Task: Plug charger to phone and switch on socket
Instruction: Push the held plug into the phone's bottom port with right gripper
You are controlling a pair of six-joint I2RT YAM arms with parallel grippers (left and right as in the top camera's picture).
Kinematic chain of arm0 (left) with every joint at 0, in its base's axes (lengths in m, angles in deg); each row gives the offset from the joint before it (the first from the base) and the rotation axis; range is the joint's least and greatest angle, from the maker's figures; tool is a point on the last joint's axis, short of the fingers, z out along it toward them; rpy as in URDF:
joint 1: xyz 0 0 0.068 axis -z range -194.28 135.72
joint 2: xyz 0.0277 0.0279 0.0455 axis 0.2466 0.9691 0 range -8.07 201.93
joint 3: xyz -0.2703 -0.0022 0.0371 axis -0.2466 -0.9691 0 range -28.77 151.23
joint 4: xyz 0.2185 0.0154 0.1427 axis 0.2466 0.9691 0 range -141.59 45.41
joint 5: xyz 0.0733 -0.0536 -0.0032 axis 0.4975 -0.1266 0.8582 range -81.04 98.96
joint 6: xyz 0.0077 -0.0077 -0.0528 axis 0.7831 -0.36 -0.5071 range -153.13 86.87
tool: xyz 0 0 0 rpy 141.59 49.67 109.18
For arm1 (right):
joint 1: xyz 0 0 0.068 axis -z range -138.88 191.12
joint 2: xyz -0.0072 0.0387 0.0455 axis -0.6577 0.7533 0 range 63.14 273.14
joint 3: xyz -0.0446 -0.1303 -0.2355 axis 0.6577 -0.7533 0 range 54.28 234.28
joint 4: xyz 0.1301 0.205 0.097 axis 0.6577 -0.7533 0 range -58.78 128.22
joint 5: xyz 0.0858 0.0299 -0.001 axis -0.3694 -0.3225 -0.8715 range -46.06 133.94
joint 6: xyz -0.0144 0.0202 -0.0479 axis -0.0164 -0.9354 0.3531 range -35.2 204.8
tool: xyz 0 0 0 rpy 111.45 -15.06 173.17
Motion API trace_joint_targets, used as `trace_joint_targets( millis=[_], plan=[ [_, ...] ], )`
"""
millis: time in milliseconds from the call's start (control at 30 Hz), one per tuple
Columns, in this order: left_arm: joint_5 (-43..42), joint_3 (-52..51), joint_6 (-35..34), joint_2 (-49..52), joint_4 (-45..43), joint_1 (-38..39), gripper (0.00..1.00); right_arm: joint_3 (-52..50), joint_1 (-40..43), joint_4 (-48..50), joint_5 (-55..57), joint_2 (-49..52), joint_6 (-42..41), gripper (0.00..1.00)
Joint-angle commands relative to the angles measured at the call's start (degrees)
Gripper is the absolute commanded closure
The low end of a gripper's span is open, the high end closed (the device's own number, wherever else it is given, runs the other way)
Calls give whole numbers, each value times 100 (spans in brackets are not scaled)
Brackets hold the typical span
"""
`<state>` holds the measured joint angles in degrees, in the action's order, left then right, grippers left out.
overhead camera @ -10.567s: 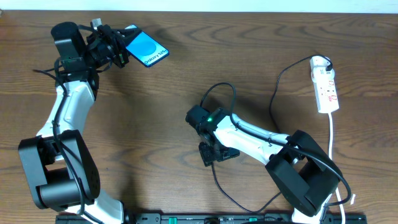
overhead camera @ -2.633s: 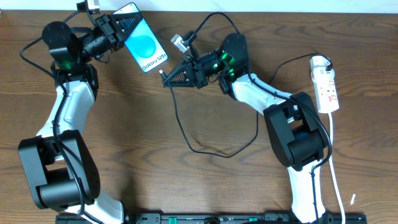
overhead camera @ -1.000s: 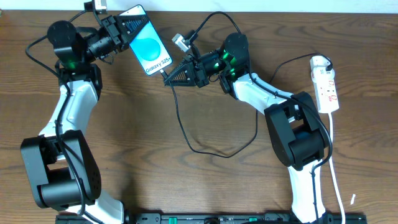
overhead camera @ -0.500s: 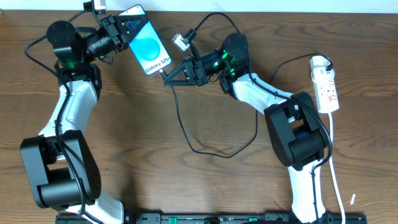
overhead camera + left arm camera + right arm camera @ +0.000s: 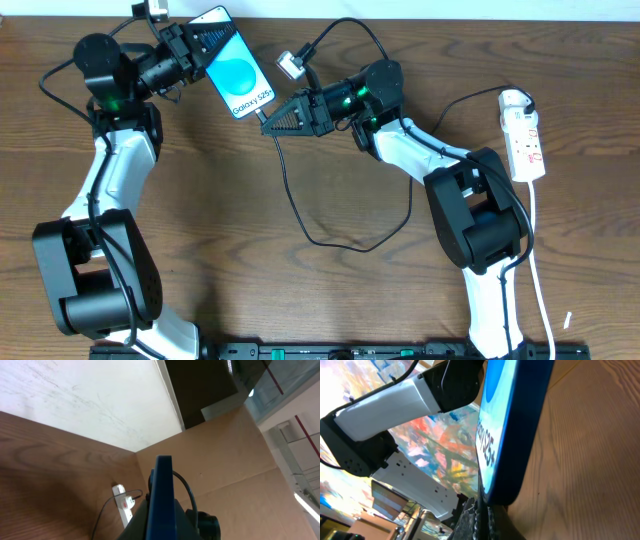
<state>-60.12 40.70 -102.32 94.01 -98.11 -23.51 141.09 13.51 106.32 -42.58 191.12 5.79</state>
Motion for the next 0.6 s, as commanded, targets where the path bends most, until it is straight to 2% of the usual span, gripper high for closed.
trace_joint_targets(
  millis=[0,567],
  plan=[
    [-254,127,15,-201,-37,98,93,52,-20,72,627,-83,-284,99],
    [-409,127,15,-201,-76,98,93,52,-24,79,951,-83,-358,99]
  ],
)
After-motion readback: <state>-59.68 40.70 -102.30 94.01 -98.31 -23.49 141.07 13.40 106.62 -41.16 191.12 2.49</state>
